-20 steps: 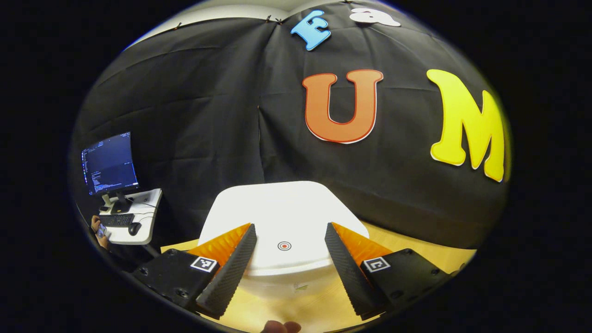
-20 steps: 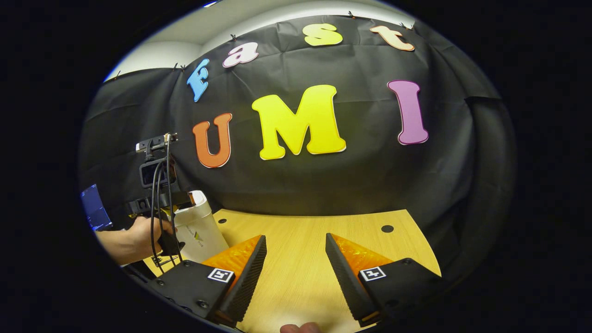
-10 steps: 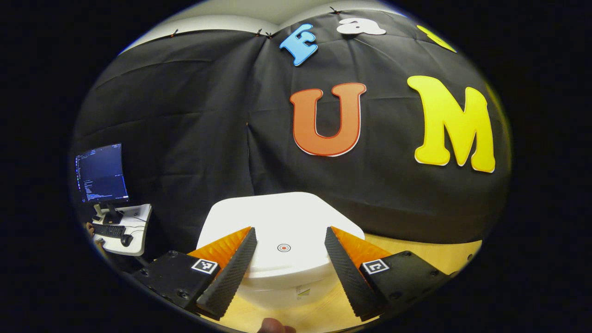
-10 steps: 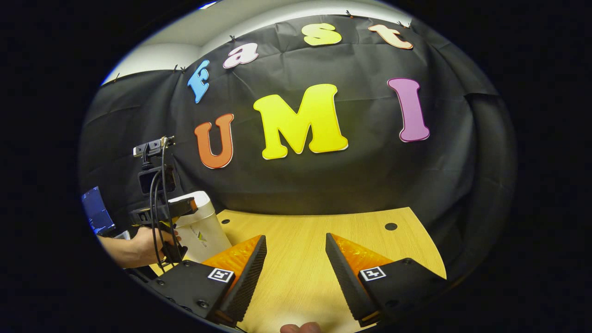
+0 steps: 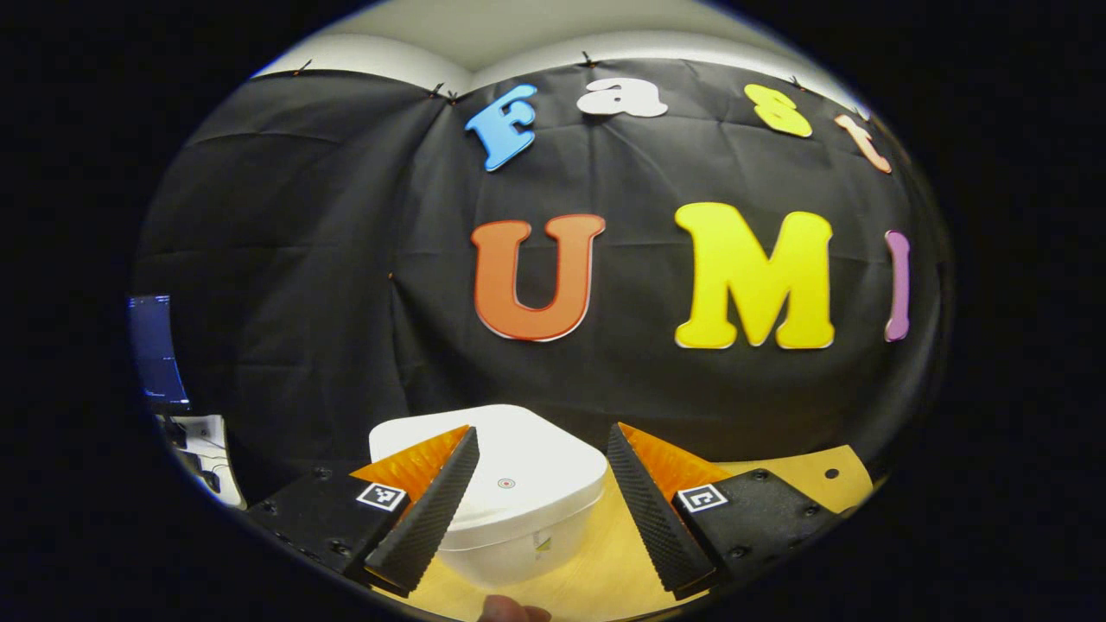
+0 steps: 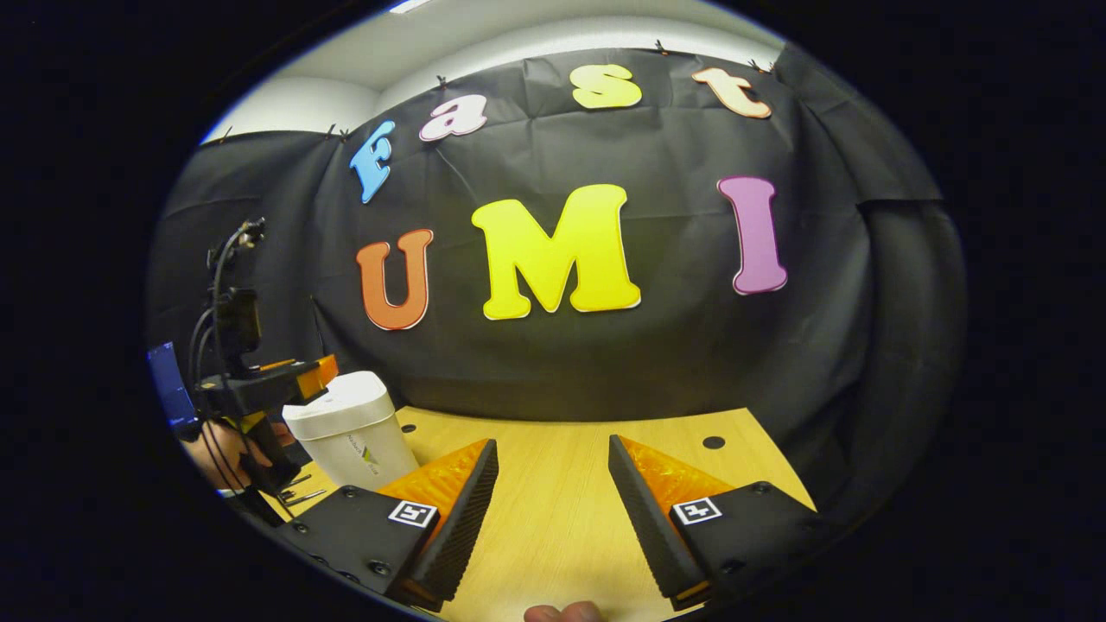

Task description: Press the lid of the desktop garbage bin to open it, pick up the crumpled paper on the desktop and throw it into the bin, then pick up the pop can on the desktop and drop it into the bin, and finally close the garbage bin lid.

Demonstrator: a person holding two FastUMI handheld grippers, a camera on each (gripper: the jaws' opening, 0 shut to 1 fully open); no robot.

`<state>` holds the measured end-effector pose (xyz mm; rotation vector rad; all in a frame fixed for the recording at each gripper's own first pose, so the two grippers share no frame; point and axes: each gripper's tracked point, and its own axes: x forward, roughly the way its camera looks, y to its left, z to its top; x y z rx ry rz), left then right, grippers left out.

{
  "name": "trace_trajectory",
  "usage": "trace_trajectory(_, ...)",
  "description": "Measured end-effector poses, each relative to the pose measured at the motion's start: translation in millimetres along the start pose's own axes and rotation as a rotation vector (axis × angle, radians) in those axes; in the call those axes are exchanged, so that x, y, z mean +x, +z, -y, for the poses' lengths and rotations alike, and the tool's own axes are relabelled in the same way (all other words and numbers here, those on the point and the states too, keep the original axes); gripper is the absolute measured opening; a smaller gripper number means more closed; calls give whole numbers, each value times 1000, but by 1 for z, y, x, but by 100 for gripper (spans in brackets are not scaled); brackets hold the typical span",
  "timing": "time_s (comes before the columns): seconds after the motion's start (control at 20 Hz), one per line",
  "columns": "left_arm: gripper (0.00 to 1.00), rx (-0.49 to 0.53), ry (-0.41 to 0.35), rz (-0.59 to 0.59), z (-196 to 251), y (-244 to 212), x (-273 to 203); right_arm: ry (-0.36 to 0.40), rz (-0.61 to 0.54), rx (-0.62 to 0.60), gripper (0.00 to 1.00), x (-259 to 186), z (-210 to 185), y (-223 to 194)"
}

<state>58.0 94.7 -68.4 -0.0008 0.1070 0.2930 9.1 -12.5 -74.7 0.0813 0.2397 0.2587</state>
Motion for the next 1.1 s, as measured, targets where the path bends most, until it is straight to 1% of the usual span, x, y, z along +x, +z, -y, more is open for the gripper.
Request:
trace_trajectory(0.05, 98, 5, -34, 11, 6, 3, -12, -9, 19, -10, 82, -4, -2, 5)
trace_trajectory(0.1, 98, 6, -65, 23, 9, 5, -23, -12, 31, -17, 83, -8, -7, 7)
trace_trajectory(0.3, 98, -23, -178, 53, 31, 16, -63, -32, 69, -55, 83, -28, -19, 9)
trace_trajectory(0.45, 97, -45, -275, 88, 49, 26, -87, -69, 112, -42, 84, -43, -21, 17)
trace_trajectory(0.5, 100, -50, -303, 94, 53, 28, -94, -84, 124, -39, 83, -47, -22, 19)
trace_trajectory(0.55, 97, -54, -324, 97, 56, 29, -101, -101, 135, -40, 83, -50, -20, 20)
trace_trajectory(0.6, 97, -57, -340, 97, 58, 28, -106, -119, 146, -38, 83, -53, -19, 21)
trace_trajectory(0.8, 98, -60, -360, 72, 62, 16, -124, -183, 171, -44, 86, -64, -18, 23)
trace_trajectory(0.85, 100, -62, -363, 70, 63, 15, -126, -191, 176, -49, 86, -66, -18, 23)
trace_trajectory(0.9, 97, -61, -364, 68, 64, 15, -127, -200, 180, -53, 86, -68, -18, 24)
trace_trajectory(1.1, 98, -53, -356, 65, 66, 14, -129, -225, 199, -65, 86, -69, -15, 30)
